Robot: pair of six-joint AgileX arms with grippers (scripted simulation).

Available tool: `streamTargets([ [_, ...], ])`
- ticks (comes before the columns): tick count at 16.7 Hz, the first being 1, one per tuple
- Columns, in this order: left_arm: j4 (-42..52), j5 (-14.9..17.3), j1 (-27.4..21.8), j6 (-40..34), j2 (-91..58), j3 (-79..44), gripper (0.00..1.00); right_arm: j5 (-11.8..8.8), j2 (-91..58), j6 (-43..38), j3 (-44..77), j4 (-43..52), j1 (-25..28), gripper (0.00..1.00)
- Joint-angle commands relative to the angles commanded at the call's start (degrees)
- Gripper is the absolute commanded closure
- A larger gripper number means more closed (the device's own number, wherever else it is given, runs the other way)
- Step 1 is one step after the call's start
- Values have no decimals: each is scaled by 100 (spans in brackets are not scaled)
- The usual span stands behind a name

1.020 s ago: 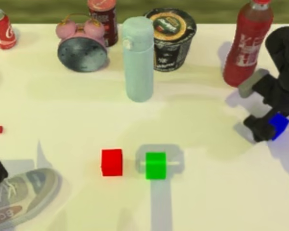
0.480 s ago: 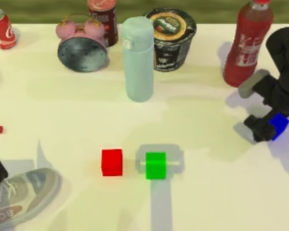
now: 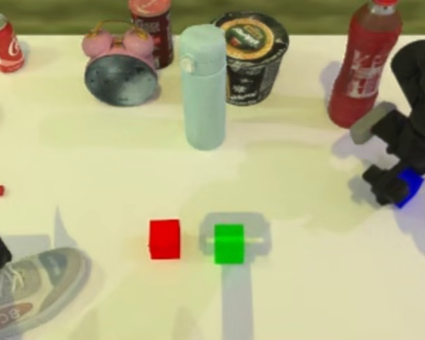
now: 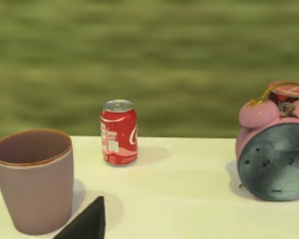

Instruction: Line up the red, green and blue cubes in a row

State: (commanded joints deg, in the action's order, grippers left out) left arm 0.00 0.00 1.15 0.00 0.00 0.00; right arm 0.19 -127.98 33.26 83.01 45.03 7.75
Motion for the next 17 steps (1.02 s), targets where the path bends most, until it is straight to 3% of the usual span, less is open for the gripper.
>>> streamTargets([
  [2,0,0,0,0,0,0,0,0,0,0,0,0,0,98],
  [3,0,0,0,0,0,0,0,0,0,0,0,0,0,100],
  [10,0,0,0,0,0,0,0,0,0,0,0,0,0,100],
  [11,0,0,0,0,0,0,0,-83,218,-69,40,131,15,100],
  [17,0,0,0,0,0,0,0,-99,536,-49,517,1016,54,100],
])
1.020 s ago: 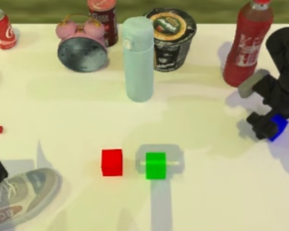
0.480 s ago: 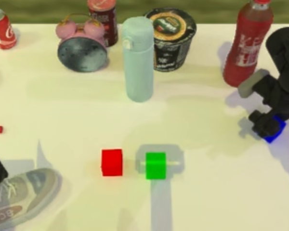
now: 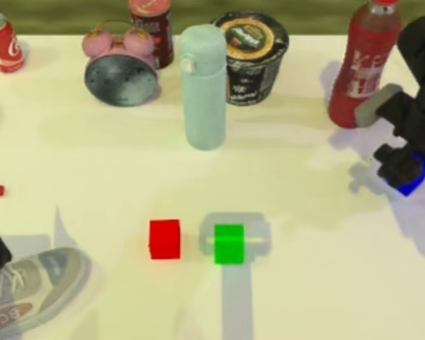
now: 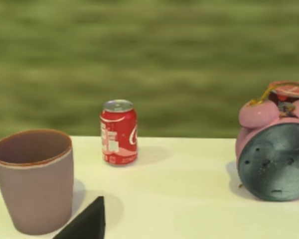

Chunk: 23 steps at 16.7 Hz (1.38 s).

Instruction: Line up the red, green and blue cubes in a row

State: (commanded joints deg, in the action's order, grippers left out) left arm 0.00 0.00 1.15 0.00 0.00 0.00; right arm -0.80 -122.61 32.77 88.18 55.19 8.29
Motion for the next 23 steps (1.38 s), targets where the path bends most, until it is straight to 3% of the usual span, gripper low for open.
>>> streamTargets([
  [8,0,0,0,0,0,0,0,9,239,-24,292,460,-11,100],
  [12,0,0,0,0,0,0,0,16,258,-619,298,497,280,100],
  [15,0,0,0,0,0,0,0,33,300,-1686,248,560,728,100],
  [23,0,0,0,0,0,0,0,108,623,-5636,-36,677,2165,100],
])
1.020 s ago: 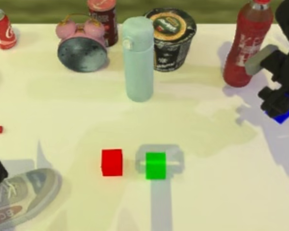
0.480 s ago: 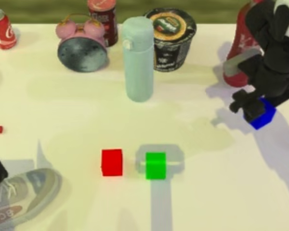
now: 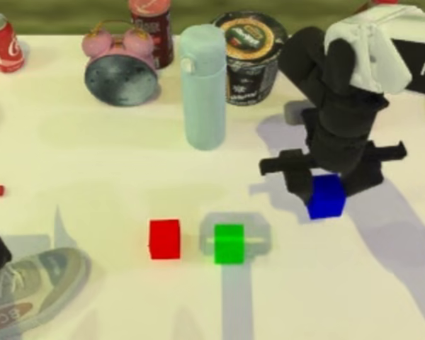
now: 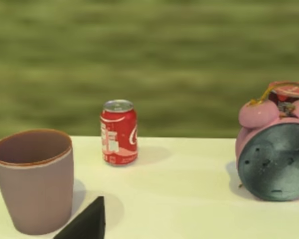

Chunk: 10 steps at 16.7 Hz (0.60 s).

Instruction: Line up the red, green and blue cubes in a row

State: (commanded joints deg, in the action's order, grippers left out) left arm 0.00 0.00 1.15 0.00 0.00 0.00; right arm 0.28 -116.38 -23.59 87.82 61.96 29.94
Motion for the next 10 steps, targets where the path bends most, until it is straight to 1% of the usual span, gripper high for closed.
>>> streamTargets([
  [2,0,0,0,0,0,0,0,23,111,-652,-61,-10,281,100],
  [4,0,0,0,0,0,0,0,43,209,-1062,-102,-31,477,100],
  [6,0,0,0,0,0,0,0,55,259,-1230,-121,-45,565,100],
  [10,0,0,0,0,0,0,0,44,234,-1234,-103,-45,539,100],
])
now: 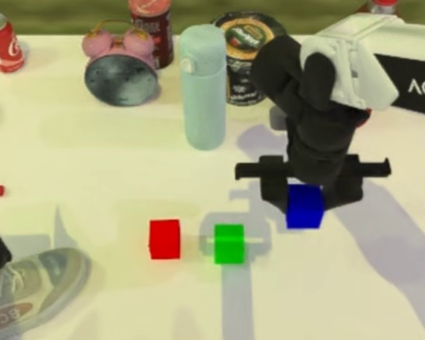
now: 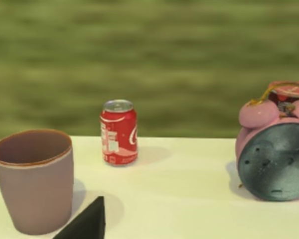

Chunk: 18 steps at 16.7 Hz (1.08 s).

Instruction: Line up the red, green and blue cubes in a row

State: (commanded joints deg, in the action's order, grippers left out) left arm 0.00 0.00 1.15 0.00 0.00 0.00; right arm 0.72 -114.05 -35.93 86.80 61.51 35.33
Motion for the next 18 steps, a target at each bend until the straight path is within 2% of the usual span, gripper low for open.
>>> streamTargets([
  [3,0,0,0,0,0,0,0,-13,-77,12,-165,-227,20,100],
  [9,0,0,0,0,0,0,0,9,-467,-31,-871,-1353,48,100],
  [14,0,0,0,0,0,0,0,15,-502,-33,-926,-1434,55,100],
  [18,0,0,0,0,0,0,0,15,-502,-33,-926,-1434,55,70],
])
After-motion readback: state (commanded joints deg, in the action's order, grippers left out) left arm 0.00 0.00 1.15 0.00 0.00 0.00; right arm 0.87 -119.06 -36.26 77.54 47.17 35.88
